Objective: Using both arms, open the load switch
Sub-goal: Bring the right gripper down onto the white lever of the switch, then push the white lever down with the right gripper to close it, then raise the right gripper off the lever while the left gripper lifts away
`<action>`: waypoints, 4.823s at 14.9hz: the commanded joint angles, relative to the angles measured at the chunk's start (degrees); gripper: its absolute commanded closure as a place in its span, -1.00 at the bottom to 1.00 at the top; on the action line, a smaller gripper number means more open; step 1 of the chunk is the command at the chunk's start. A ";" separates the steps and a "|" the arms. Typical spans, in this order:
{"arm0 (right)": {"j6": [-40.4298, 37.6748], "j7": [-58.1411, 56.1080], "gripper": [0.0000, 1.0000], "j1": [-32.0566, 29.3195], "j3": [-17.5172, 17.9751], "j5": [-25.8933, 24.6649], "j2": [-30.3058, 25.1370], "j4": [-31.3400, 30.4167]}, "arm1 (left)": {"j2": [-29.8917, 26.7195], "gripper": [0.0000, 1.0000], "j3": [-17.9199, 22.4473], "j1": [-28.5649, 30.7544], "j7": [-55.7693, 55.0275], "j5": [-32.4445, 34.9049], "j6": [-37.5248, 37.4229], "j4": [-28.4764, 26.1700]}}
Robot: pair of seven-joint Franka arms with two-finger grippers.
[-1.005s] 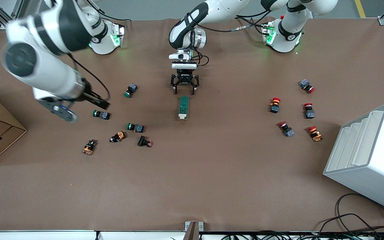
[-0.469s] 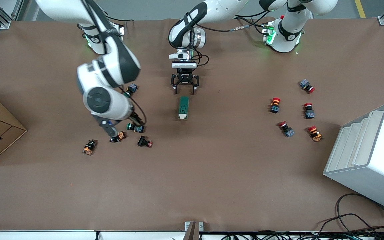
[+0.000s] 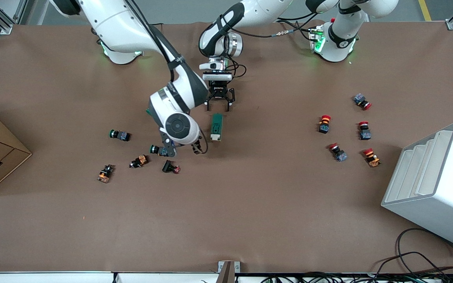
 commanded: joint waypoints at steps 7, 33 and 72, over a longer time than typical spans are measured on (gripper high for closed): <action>1.34 7.28 -1.00 4.27 -0.56 3.12 3.28 2.11 | 3.39 -0.99 -0.10 -0.64 -2.38 -0.56 -0.44 -0.40; -21.16 9.74 -1.00 9.99 -0.39 4.00 3.72 9.32 | 3.65 -1.00 -0.10 -0.64 -2.12 -0.65 -1.06 0.30; -24.32 -56.32 -1.00 -15.57 -0.91 -6.10 -12.09 7.57 | -7.50 -1.00 -1.24 6.73 39.86 -35.18 -6.86 21.82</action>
